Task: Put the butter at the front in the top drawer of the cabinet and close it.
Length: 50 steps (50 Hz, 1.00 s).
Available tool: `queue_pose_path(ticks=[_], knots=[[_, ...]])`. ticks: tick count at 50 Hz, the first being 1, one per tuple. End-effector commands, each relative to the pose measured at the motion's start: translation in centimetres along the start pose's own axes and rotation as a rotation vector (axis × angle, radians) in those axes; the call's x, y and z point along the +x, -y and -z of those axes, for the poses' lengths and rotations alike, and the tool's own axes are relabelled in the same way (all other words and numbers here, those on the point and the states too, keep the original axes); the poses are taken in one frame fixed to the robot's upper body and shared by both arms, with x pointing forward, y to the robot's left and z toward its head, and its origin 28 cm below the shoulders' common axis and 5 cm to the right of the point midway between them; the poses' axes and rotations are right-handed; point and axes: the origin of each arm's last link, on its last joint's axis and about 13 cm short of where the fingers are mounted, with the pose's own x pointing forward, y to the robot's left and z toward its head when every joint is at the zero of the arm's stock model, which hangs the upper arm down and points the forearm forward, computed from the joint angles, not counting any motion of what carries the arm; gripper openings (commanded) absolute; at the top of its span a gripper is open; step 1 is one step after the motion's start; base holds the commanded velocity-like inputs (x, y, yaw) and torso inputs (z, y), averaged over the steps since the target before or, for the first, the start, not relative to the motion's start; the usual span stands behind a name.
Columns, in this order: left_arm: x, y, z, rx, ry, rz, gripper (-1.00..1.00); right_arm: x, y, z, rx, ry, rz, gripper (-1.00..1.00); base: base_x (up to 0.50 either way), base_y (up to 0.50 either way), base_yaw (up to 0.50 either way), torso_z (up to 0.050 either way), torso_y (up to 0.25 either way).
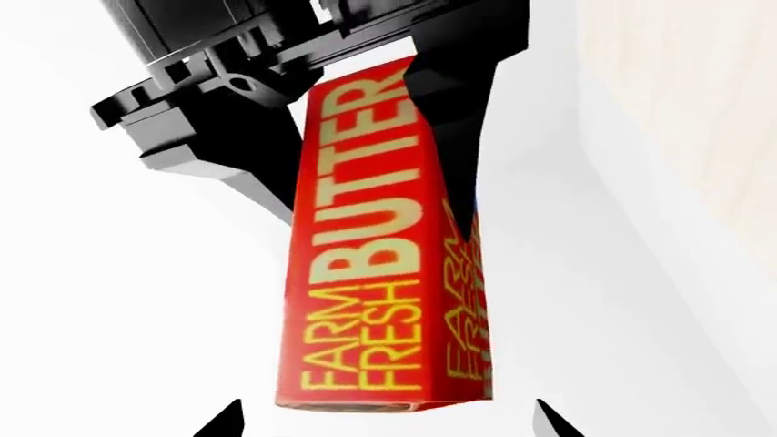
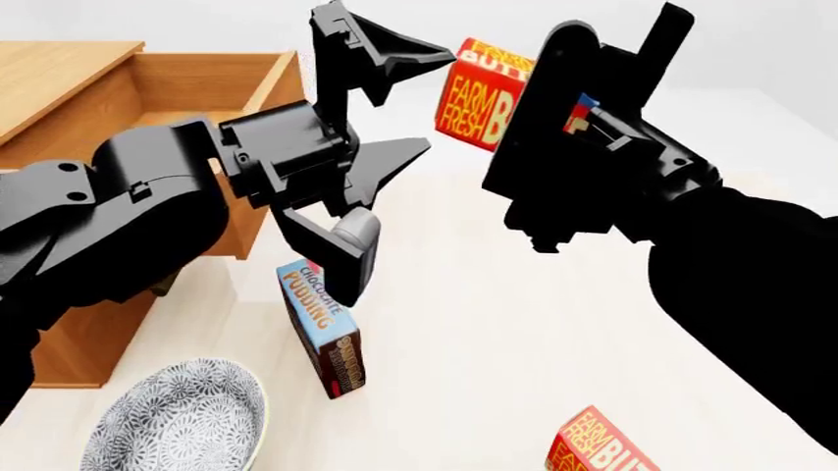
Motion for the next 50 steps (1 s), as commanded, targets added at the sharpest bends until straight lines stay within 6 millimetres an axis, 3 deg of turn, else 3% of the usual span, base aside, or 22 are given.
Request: queue_pose_path(ticks=[1, 50], knots=[[0.3, 0.1, 0.0, -0.007, 0.007, -0.006, 1.00, 0.0, 1.4, -0.5, -0.034, 0.032, 0.130, -1.00, 0.00, 0.00, 0.00, 0.000, 0.000], [1.8, -0.4, 0.7, -0.021, 0.033, -0.072, 1.00, -0.9, 0.0, -0.9, -0.034, 0.083, 0.062, -1.00, 0.00, 0.00, 0.00, 0.001, 0.001]])
